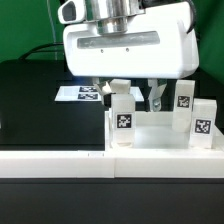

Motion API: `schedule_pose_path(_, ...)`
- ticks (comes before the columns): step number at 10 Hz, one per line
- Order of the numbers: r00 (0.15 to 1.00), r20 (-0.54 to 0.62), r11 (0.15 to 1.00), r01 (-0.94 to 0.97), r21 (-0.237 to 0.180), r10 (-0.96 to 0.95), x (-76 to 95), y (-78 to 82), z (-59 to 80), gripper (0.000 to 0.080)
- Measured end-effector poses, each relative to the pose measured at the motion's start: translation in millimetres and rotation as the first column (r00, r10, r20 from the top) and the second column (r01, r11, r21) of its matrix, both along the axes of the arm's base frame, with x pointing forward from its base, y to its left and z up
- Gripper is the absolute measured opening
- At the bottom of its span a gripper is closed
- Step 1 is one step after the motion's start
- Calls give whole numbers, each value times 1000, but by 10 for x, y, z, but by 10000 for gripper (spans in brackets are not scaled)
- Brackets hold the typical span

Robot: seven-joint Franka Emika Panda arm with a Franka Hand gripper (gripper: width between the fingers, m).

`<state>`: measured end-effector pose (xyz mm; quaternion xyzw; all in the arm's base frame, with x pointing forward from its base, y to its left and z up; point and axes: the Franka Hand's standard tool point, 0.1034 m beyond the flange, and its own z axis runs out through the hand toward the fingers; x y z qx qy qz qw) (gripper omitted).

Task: Assemble square table

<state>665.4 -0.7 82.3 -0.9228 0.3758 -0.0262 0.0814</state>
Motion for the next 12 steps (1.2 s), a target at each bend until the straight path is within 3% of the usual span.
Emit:
schedule_pose_path(2, 985, 3, 985, -171, -26, 171, -19, -4, -4, 649)
schedule_pose_path(4, 884, -4, 882, -466, -75, 467, -45, -33, -5, 649)
schedule_pose_path(5, 802, -2, 799, -595, -85, 597, -59, -124, -15, 649)
schedule_pose_path(6, 747, -2, 744, -662, -89, 664, -60, -211, -41, 649)
schedule_pose_path(7, 732, -2, 729, -678, -96, 681, -56, -191, -65, 649)
schedule_pose_path(9, 753, -3, 750, -655, -92, 657, -56, -191, -65, 373)
schedule_pose_path(10, 759, -4, 756, -649, -91, 651, -57, -189, -67, 373)
schedule_pose_path(11, 787, -5, 784, -615, -86, 617, -58, -188, -69, 288)
schedule_pose_path(12, 853, -10, 851, -521, -72, 521, -57, -183, -69, 288)
